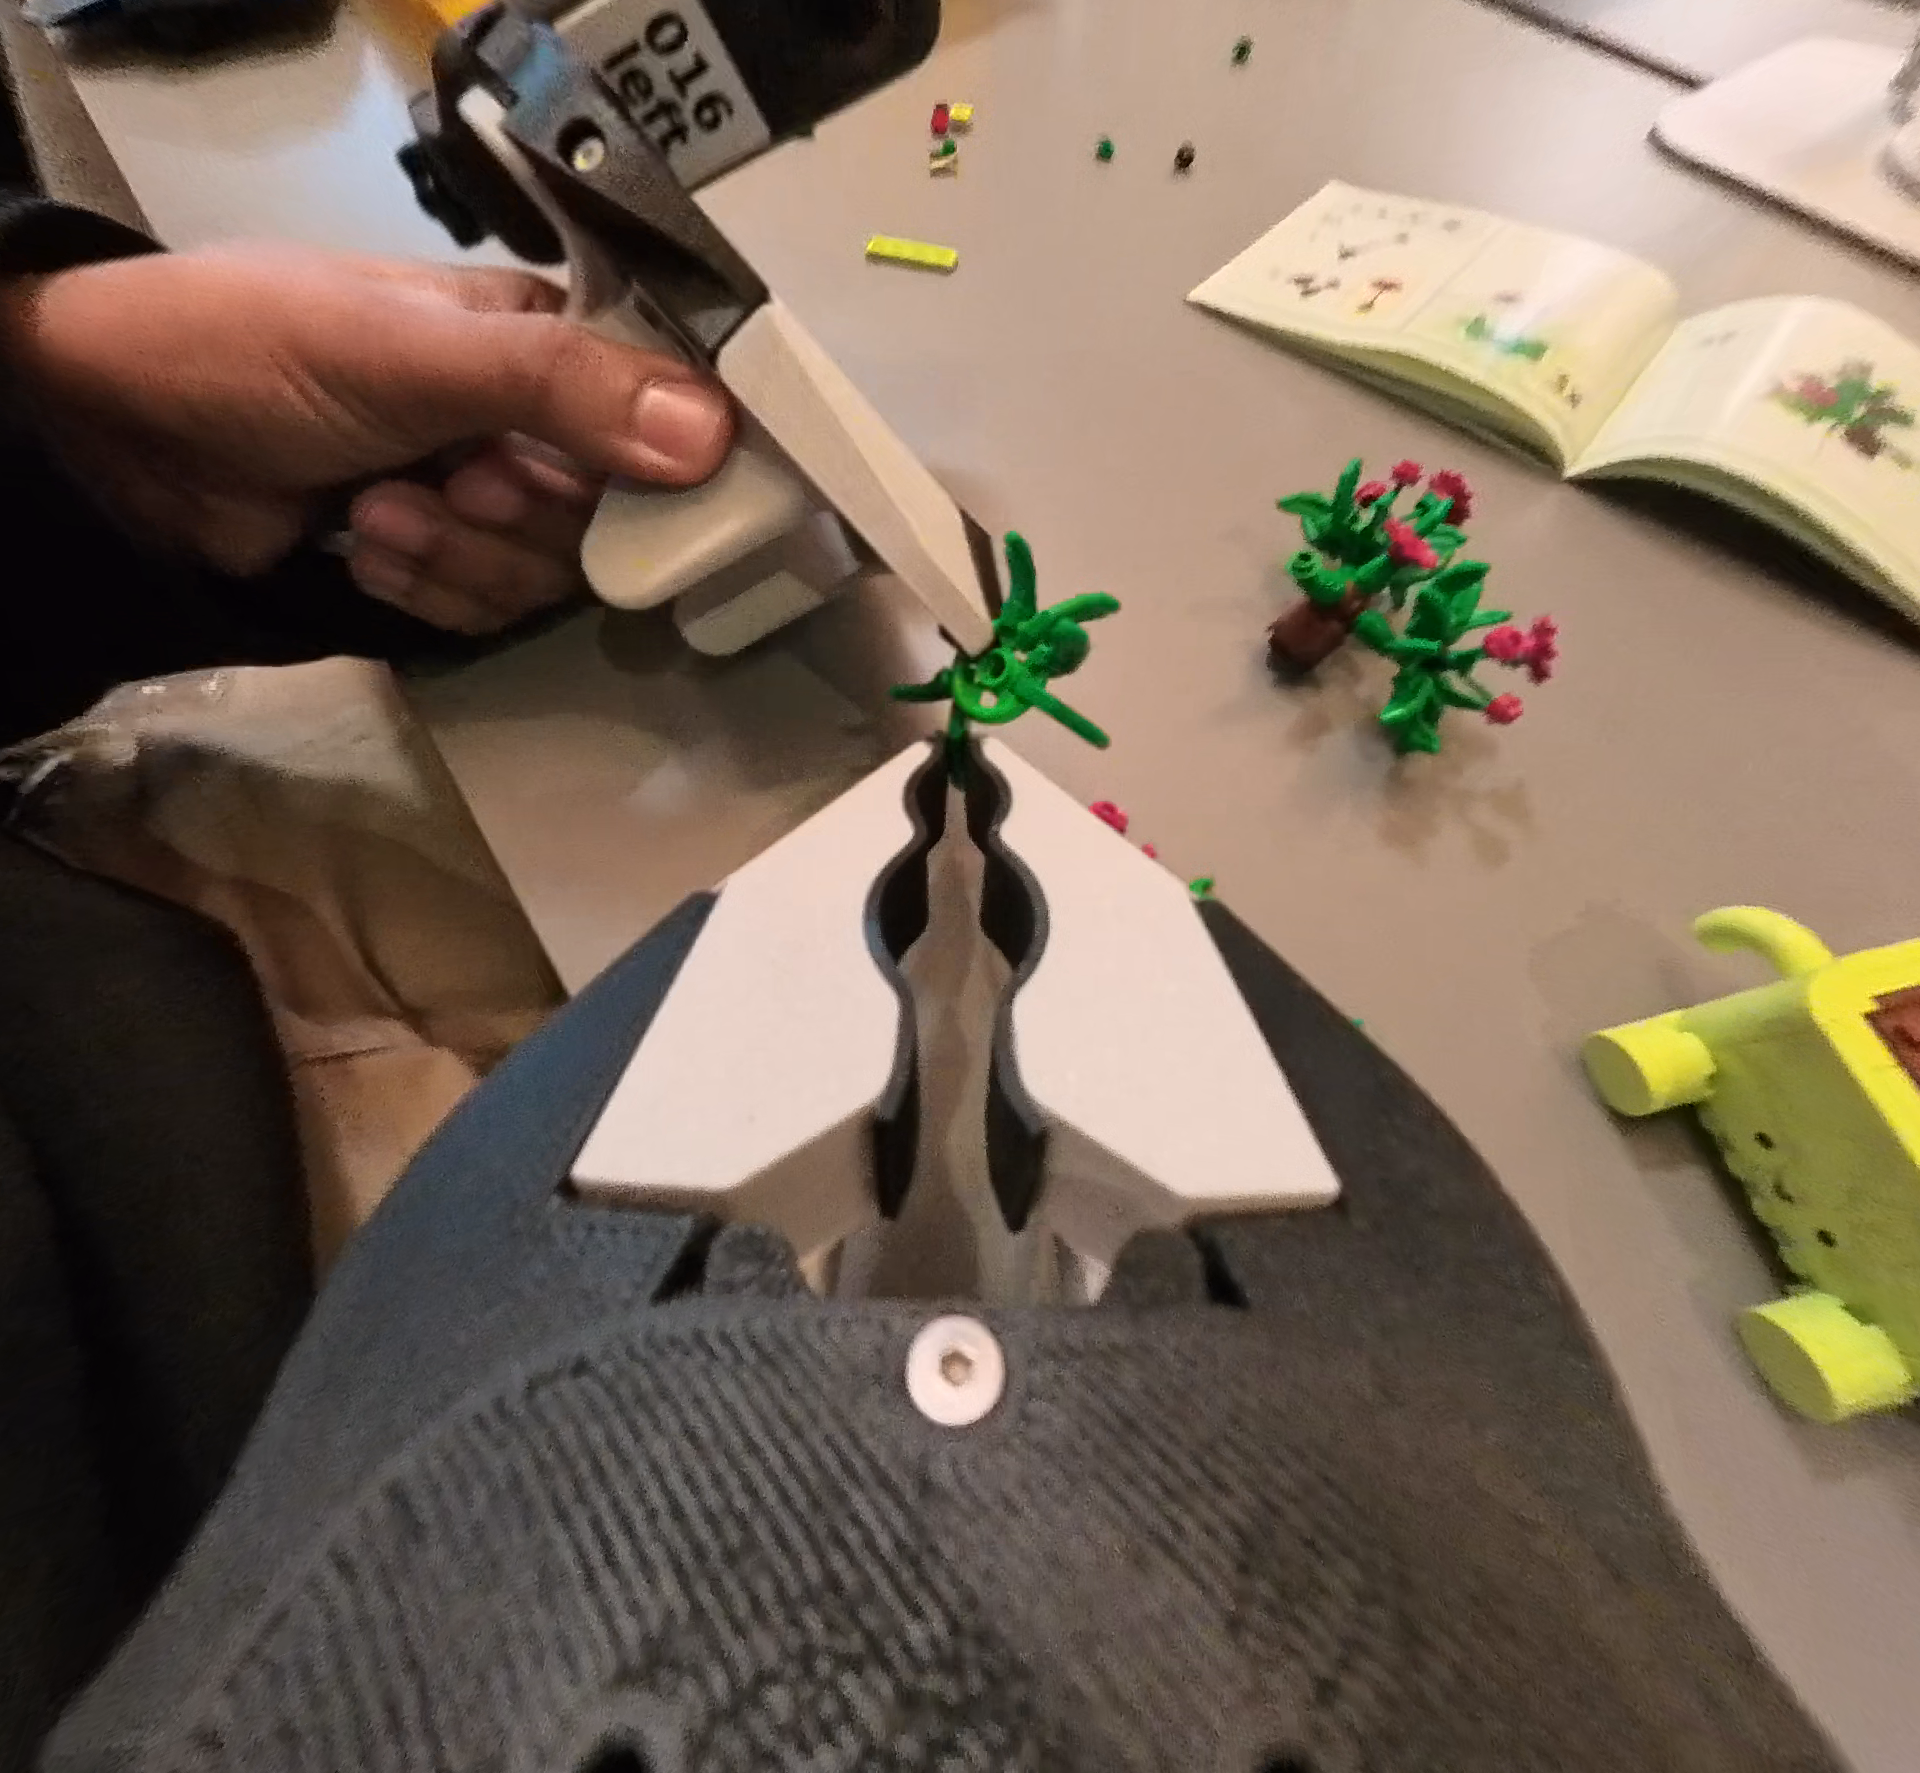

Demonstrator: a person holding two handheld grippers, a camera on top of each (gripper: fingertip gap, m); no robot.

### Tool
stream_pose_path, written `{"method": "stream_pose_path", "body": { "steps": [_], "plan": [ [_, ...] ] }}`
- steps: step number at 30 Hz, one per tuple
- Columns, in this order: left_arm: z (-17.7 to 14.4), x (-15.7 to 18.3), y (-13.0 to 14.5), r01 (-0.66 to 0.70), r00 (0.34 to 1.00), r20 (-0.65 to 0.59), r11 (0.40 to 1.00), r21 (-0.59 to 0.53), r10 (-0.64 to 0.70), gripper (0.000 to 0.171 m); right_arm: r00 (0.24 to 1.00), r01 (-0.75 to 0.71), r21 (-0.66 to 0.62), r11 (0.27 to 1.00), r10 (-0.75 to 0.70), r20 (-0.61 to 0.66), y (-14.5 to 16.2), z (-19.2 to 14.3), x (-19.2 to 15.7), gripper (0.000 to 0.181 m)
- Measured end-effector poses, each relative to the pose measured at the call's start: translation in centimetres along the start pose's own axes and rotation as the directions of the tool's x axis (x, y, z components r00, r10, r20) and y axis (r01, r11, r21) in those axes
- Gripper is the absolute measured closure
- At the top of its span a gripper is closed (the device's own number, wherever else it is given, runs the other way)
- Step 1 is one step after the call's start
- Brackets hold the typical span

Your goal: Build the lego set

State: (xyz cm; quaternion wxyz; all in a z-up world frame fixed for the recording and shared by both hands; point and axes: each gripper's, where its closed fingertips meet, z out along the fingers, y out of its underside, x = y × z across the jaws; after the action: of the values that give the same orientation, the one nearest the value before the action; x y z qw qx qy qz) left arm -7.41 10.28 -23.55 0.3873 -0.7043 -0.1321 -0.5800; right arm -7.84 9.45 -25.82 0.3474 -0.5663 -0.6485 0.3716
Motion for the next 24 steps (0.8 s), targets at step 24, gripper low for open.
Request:
{"method": "stream_pose_path", "body": {
  "steps": [24],
  "plan": [
    [-0.9, 3.2, -1.4, 0.025, 0.983, -0.183, 0.975, 0.221, 0.016, 0.168, 0.945, 0.271, 0.182, 0.945, -0.225, -0.237, -3.9, -2.7, 0.3, 0.181]
  ]
}}
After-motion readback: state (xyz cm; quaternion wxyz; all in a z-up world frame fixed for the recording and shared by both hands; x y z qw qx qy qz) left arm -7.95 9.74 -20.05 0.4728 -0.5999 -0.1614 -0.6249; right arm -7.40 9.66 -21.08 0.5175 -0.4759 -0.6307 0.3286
